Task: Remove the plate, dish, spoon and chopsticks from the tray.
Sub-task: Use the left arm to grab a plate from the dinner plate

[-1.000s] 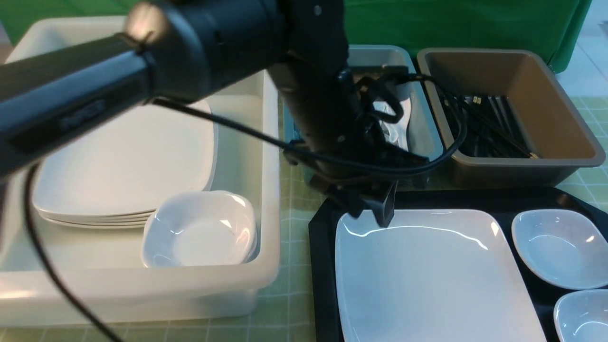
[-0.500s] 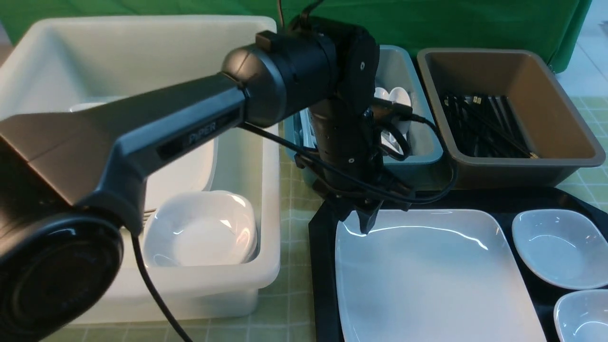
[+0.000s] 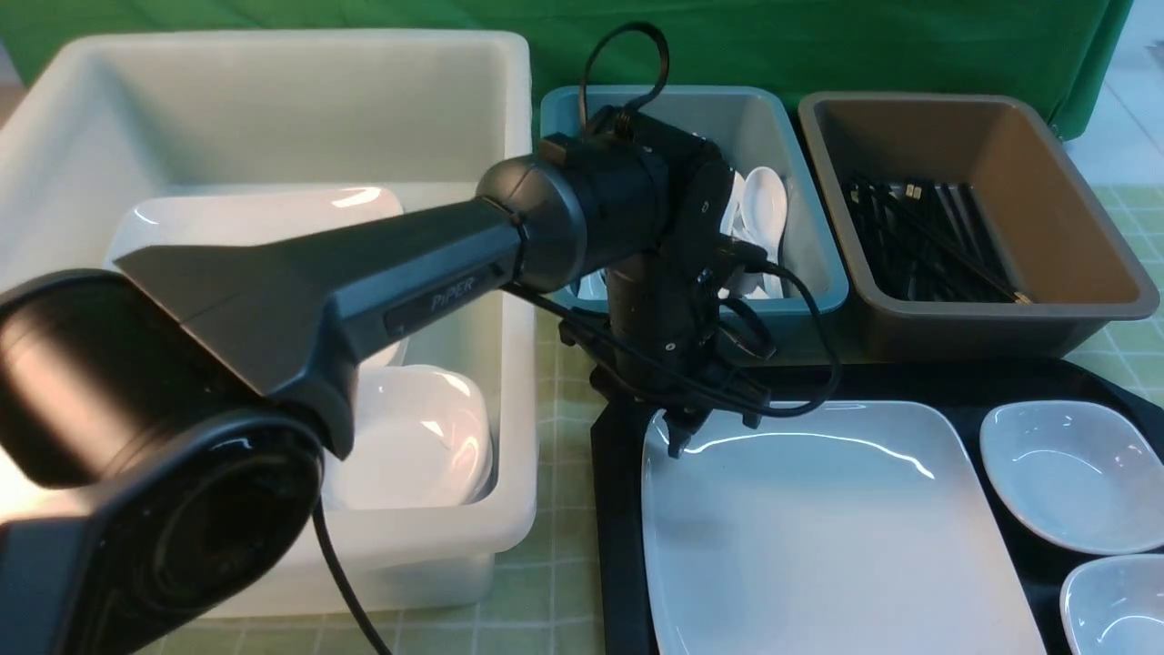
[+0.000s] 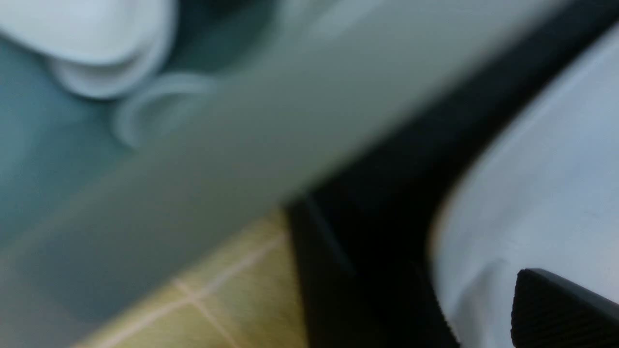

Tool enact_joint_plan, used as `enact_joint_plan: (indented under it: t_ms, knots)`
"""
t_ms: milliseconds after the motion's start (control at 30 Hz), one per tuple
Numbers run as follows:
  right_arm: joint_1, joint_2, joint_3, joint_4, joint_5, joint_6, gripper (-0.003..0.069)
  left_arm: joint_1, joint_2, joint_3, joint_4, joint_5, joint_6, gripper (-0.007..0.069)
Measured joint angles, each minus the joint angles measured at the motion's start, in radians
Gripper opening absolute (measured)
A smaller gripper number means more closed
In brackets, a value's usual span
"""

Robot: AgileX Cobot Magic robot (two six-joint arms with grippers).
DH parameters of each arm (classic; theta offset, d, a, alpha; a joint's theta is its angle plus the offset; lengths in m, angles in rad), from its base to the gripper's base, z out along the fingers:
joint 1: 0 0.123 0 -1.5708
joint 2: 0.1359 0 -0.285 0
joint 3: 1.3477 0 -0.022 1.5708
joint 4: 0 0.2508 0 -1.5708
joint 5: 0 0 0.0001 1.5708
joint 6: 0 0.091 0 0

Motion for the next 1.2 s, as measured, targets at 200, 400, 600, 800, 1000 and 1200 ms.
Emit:
enact_joint_plan:
  t_ms: [200, 400, 600, 800, 1000, 1200]
  knots:
    - [0.000, 0.000, 0.000, 0.000, 0.001, 0.000, 0.0087, 0.000, 0.012, -0.001, 0.009, -0.025, -0.036, 0.0304]
    - [0.000, 0.000, 0.000, 0.000, 0.001, 0.000, 0.0092, 0.001, 0.038, -0.001, -0.076, -0.047, -0.039, 0.0408]
    - [0.000, 0.000, 0.000, 0.000, 0.001, 0.000, 0.0094, 0.013, 0.041, -0.001, -0.152, -0.045, -0.032, 0.0426]
    - [0.000, 0.000, 0.000, 0.000, 0.001, 0.000, 0.0103, 0.014, 0.060, -0.003, -0.220, -0.044, -0.024, 0.0386]
    - [0.000, 0.000, 0.000, 0.000, 0.000, 0.000, 0.0103, 0.022, 0.063, -0.003, -0.240, -0.023, -0.011, 0.0232]
    - [0.000, 0.000, 0.000, 0.000, 0.000, 0.000, 0.0109, 0.024, 0.060, -0.012, -0.293, 0.008, -0.008, 0.0157]
